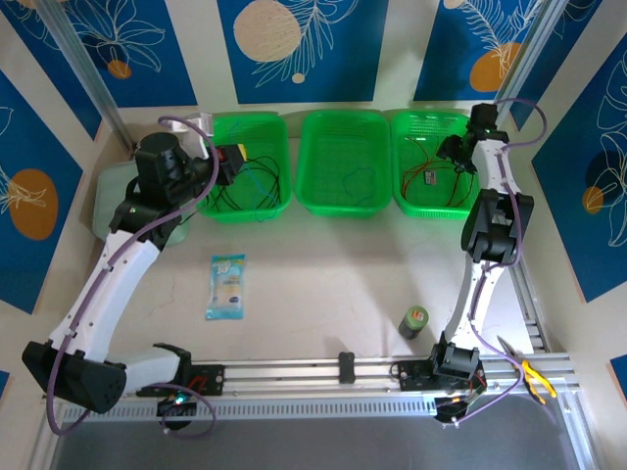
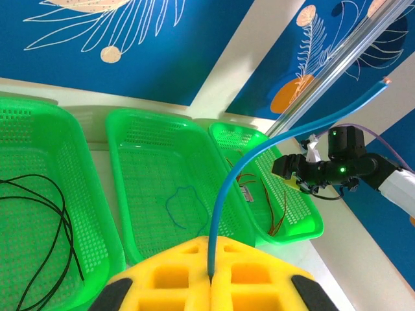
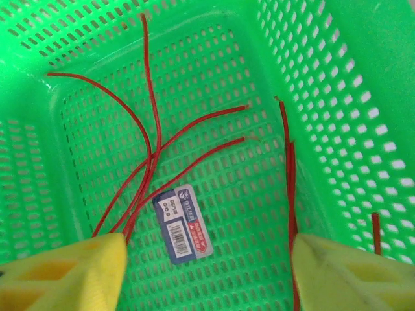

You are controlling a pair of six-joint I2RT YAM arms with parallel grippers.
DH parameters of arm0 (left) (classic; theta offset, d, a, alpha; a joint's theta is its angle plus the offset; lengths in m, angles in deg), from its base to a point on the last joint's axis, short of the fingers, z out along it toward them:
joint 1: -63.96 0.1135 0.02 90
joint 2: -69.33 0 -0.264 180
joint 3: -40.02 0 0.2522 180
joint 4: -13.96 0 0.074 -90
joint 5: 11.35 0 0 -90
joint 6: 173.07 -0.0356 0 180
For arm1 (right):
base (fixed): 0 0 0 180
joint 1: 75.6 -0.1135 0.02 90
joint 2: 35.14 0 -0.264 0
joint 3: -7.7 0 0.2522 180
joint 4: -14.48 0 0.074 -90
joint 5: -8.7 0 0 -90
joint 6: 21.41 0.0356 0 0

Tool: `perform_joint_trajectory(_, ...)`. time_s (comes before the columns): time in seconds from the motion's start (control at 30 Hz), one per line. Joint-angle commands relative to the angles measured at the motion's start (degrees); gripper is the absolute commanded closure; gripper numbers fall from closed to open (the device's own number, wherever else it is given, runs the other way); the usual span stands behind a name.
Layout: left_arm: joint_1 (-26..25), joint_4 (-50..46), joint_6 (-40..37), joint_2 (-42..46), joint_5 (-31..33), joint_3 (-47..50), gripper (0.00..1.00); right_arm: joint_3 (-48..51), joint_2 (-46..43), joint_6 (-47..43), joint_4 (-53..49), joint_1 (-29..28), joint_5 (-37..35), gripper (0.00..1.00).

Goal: Untangle the cables

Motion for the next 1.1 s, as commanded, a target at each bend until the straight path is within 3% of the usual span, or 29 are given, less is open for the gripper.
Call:
perform_joint_trajectory(0.0,-0.8,0.4,-0.5,1.3,0.8,1.2,1.00,-2.8,-1.5,0.2,-2.5,0.2,1.8,0.21)
perform_joint_trajectory(0.07,-0.9,0.6,-0.4,1.2,0.9,1.4,1.00,-3.5,-2.0,0.0,-3.1,0.2,1.6,0.02)
perform_joint_trajectory(0.23,-1.0,0.9,-0.1,0.7,0.5,1.2,1.00,-1.5,-6.8,0.0,-2.3,-0.1,3.6,0.02)
perform_joint_trajectory(0.4,-1.4,1.1,1.8,-1.2,-1.9,-1.3,1.00,13.8,-19.3,-1.7,10.7,-3.7,8.5,0.08)
perform_joint_trajectory(0.57,-2.4,2.1,2.4,-3.6,-5.0,-4.8,1.00,24.1,-29.7,-3.5,17.6,-8.0,13.0,0.15)
perform_joint_trajectory(0.83,-3.9,4.4,4.2,-6.6,-8.6,-9.0,1.00,42.2,-48.0,-7.6,31.7,-17.2,20.8,0.37)
perform_joint_trajectory(1.07,-5.0,6.4,5.9,-9.1,-11.9,-13.1,1.00,58.0,-61.7,-15.4,51.9,-26.1,28.4,0.53)
